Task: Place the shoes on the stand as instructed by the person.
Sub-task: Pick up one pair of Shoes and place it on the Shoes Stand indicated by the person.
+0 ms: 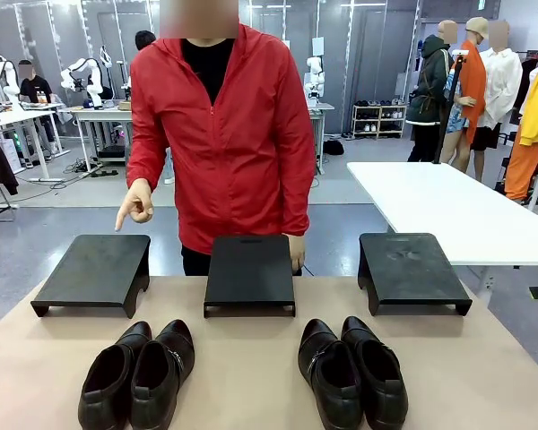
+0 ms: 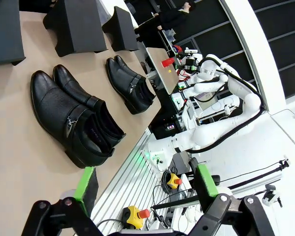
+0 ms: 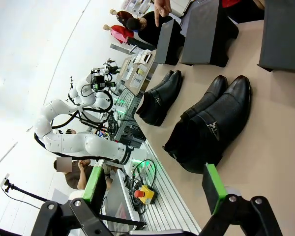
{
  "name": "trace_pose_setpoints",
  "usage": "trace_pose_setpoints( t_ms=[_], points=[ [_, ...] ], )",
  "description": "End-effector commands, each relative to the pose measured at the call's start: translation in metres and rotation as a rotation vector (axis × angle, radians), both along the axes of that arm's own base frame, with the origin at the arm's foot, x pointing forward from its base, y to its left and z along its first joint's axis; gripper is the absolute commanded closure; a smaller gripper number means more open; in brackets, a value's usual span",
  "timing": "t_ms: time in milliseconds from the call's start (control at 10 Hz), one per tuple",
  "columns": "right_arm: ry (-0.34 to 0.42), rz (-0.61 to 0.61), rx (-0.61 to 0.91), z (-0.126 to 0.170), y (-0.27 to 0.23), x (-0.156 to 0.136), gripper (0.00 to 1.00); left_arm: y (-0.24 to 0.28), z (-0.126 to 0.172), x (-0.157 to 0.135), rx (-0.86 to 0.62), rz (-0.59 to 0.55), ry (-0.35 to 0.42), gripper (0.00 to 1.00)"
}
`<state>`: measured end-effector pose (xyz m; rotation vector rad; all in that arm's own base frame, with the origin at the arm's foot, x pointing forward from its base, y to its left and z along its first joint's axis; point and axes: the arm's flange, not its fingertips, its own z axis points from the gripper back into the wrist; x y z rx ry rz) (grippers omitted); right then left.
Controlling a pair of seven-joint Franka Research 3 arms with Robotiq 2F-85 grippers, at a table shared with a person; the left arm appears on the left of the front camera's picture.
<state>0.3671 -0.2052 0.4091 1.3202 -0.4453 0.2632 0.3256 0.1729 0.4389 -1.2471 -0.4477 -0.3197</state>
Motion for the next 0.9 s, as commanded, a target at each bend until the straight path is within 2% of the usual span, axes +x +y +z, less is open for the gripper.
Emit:
trace_pose_setpoints(
  t_ms=[0,400,700,800],
  points=[
    [-0.002,0.003,0.005,0.001,0.0,0.0,0.0,0.0,0.001,-0.002,-0.004,-0.014,-0.01,0.0],
    [-0.002,0.003,0.005,0.001,0.0,0.0,0.0,0.0,0.0,0.0,0.0,0.0,0.0,0.0],
    [-0.002,0.003,0.005,0.001,0.0,0.0,0.0,-0.076,0.031,0.006,0.132,0.043,0.135,0.0],
    [-0.002,0.003,0.005,0.001,0.0,0.0,0.0,-0.112,0.032,0.004,0.254,0.045,0.18,0.0]
  ],
)
